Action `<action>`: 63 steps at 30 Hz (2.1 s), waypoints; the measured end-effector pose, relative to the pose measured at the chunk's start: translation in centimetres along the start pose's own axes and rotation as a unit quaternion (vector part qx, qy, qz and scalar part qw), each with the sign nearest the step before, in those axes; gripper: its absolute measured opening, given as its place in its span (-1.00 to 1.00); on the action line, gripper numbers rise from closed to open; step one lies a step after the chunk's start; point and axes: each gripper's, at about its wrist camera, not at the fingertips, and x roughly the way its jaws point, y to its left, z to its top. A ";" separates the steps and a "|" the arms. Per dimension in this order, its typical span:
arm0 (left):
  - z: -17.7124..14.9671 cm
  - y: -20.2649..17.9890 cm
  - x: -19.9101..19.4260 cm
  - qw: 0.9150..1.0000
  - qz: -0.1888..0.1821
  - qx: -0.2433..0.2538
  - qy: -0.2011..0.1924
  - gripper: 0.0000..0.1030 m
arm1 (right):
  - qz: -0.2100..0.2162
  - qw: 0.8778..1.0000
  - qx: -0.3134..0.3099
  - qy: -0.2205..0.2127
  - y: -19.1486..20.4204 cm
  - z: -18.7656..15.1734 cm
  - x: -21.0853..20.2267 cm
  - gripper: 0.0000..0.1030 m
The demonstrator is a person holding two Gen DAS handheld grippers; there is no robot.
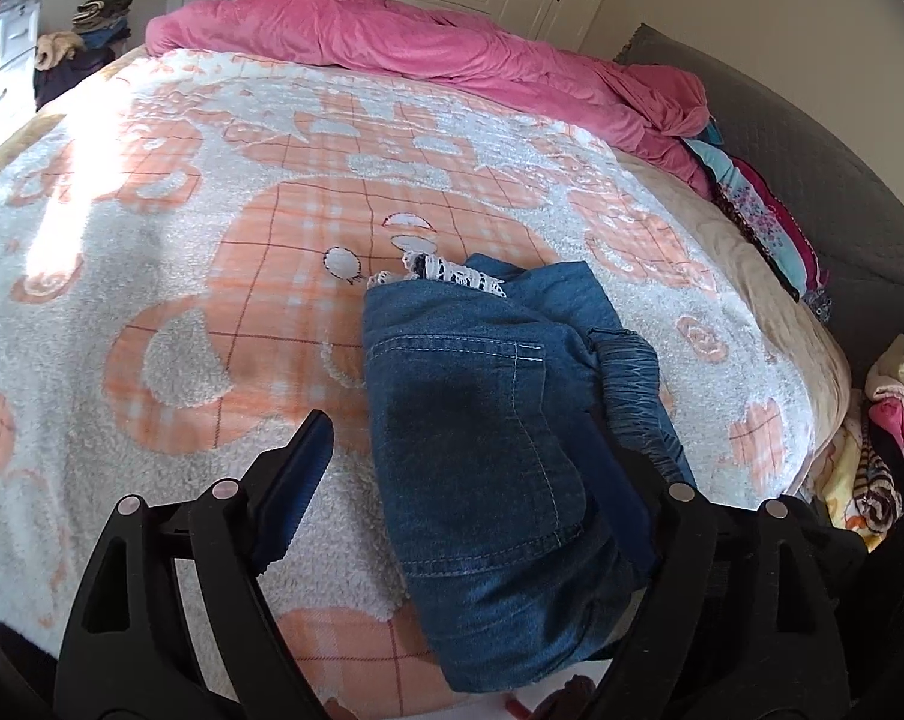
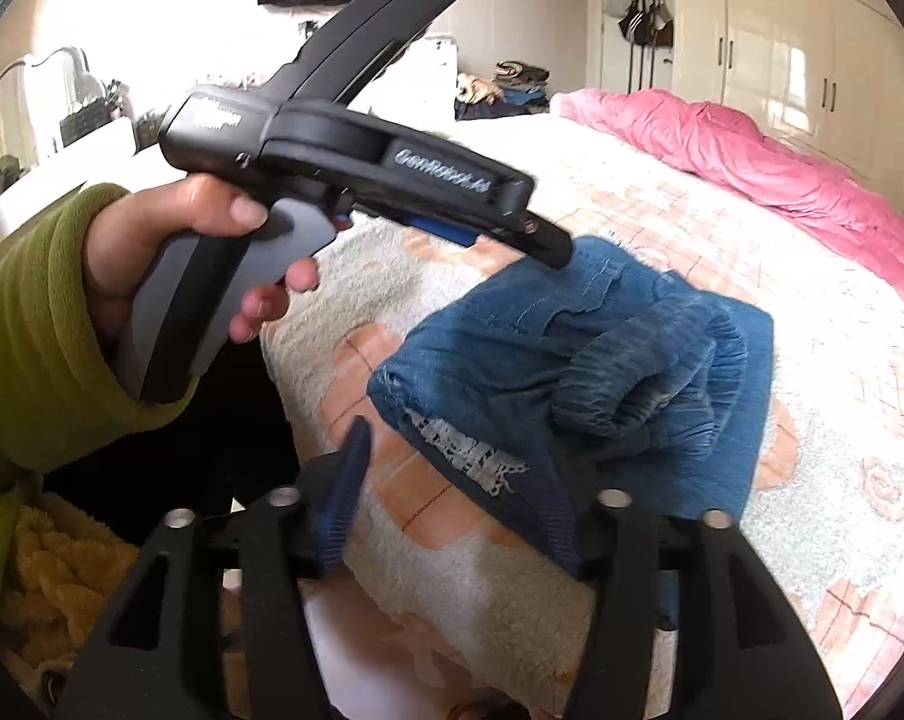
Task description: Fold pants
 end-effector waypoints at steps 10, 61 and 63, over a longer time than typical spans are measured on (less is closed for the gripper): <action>0.0 -0.6 -2.4 1.000 0.004 0.004 -0.022 0.67 | -0.022 0.999 0.017 -0.038 -1.3 0.8 -3.4 0.56; -2.7 0.6 1.7 0.999 0.002 -0.028 0.023 0.81 | -0.121 0.956 0.267 0.015 -13.2 -2.0 -1.0 0.81; -2.8 0.5 2.3 0.999 -0.002 -0.032 0.030 0.81 | -0.114 0.956 0.268 0.018 -13.3 -2.0 -0.7 0.81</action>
